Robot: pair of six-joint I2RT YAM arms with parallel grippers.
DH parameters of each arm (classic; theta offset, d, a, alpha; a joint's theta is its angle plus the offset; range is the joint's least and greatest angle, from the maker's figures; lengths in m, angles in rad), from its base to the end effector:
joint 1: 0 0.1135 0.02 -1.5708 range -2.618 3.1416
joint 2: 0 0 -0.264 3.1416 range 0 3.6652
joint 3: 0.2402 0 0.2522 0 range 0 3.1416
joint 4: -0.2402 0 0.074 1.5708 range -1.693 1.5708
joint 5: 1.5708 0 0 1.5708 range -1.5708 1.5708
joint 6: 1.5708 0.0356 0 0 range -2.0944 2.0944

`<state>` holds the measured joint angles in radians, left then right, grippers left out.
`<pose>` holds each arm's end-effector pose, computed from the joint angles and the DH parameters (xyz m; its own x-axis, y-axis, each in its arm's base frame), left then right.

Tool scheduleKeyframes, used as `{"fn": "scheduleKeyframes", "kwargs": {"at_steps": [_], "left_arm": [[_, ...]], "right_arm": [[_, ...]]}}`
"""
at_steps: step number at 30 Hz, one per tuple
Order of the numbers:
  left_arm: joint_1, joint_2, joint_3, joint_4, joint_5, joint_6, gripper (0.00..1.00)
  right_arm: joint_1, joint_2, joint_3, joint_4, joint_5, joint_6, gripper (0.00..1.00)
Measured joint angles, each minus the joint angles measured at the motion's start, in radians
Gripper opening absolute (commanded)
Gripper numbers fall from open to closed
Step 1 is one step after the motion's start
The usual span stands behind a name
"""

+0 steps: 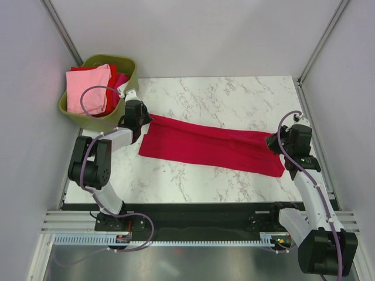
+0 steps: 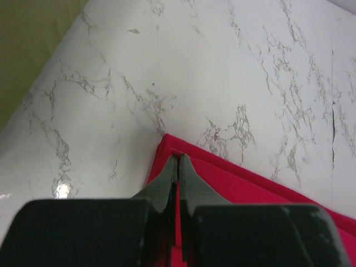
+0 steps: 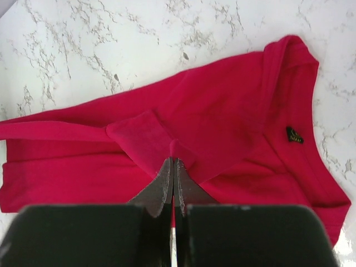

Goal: Fold and stack the t-shirts
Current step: Fold the tshirt

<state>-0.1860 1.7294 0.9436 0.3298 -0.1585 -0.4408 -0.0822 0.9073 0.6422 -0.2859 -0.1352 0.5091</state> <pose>0.3698 -0.0639 0.1952 -0.4099 -0.3516 -0.8417 -0.1454 0.9361 -0.3202 0.2023 -0.0119 0.2580 -0.4717 0.5235 -0.7096 0.2254 0.8496 0.4769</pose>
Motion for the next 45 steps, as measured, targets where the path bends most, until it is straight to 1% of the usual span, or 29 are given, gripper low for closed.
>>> {"fn": "scheduleKeyframes", "kwargs": {"at_steps": [5, 6, 8, 9, 10, 11, 12, 13, 17, 20, 22, 24, 25, 27, 28, 33, 37, 41, 45], "left_arm": [[0.008, -0.032, -0.052, -0.001, -0.003, -0.036, 0.02], [0.009, -0.042, -0.063, -0.002, -0.003, -0.043, 0.02], [0.010, -0.060, -0.077, -0.002, -0.003, -0.053, 0.08], [0.010, -0.069, -0.084, -0.002, -0.004, -0.060, 0.13], [0.010, -0.076, -0.088, -0.003, -0.006, -0.069, 0.34], [0.010, -0.083, -0.090, -0.012, -0.014, -0.078, 0.43], [0.010, -0.092, -0.093, -0.027, -0.027, -0.095, 0.50], [0.011, -0.102, -0.096, -0.040, -0.036, -0.108, 0.64], [0.012, -0.197, -0.164, -0.059, -0.087, -0.158, 0.71], [0.012, -0.264, -0.207, -0.059, -0.108, -0.188, 0.70], [0.012, -0.282, -0.210, -0.057, -0.102, -0.195, 0.66], [0.012, -0.283, -0.204, -0.061, -0.091, -0.196, 0.64], [0.012, -0.280, -0.196, -0.070, -0.079, -0.196, 0.63], [0.011, -0.266, -0.168, -0.089, -0.055, -0.195, 0.61], [0.010, -0.253, -0.151, -0.091, -0.042, -0.195, 0.59], [-0.016, -0.185, -0.061, -0.129, 0.005, -0.195, 0.56], [-0.084, -0.151, 0.002, -0.170, 0.007, -0.195, 0.55], [-0.204, -0.113, 0.065, -0.182, 0.005, -0.195, 0.55], [-0.315, -0.027, 0.160, -0.187, 0.024, -0.195, 0.52]], "right_arm": [[0.000, -0.047, -0.068, 0.000, -0.002, 0.028, 0.02], [0.000, -0.059, -0.084, 0.000, -0.002, 0.036, 0.03], [0.000, -0.083, -0.111, 0.000, -0.002, 0.050, 0.08], [0.000, -0.100, -0.126, 0.000, -0.002, 0.060, 0.25], [0.000, -0.118, -0.141, 0.000, -0.001, 0.074, 0.35], [0.000, -0.143, -0.158, 0.002, 0.000, 0.085, 0.44], [0.000, -0.174, -0.175, 0.001, 0.002, 0.096, 0.54], [0.000, -0.209, -0.195, 0.005, 0.003, 0.106, 0.55], [0.000, -0.334, -0.251, 0.009, 0.012, 0.131, 0.57], [0.000, -0.346, -0.253, 0.031, 0.013, 0.132, 0.55], [0.002, -0.291, -0.240, 0.047, 0.008, 0.123, 0.54], [0.006, -0.163, -0.201, 0.062, -0.006, 0.106, 0.53], [0.010, -0.133, -0.190, 0.065, -0.010, 0.103, 0.53], [0.032, -0.023, -0.155, 0.082, -0.021, 0.088, 0.52], [0.047, 0.032, -0.136, 0.092, -0.025, 0.081, 0.52], [0.150, 0.240, -0.020, 0.138, -0.016, 0.061, 0.49], [0.192, 0.384, 0.088, 0.170, 0.007, 0.053, 0.49], [0.200, 0.500, 0.165, 0.201, 0.027, 0.050, 0.50], [0.205, 0.594, 0.203, 0.218, 0.031, 0.044, 0.49]]}}
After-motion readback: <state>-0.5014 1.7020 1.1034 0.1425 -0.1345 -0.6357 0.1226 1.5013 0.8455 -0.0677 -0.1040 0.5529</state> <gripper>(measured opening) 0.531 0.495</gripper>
